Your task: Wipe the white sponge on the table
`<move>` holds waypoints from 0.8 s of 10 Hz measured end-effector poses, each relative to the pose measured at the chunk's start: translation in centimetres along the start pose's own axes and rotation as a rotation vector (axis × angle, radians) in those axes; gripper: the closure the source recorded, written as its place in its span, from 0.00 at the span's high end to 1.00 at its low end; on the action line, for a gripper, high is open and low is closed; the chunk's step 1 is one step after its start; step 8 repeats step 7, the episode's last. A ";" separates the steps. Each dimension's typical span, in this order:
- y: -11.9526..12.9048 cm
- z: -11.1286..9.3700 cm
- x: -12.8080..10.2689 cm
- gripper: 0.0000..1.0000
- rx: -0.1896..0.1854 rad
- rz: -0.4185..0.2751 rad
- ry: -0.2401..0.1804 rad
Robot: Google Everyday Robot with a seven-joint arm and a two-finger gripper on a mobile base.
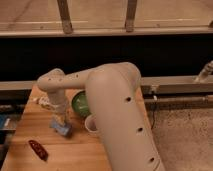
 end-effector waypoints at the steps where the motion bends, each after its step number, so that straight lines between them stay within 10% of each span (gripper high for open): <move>1: -0.3 0.2 0.5 0.64 -0.006 0.016 -0.004; 8: -0.7 0.4 1.0 0.64 -0.016 0.043 -0.012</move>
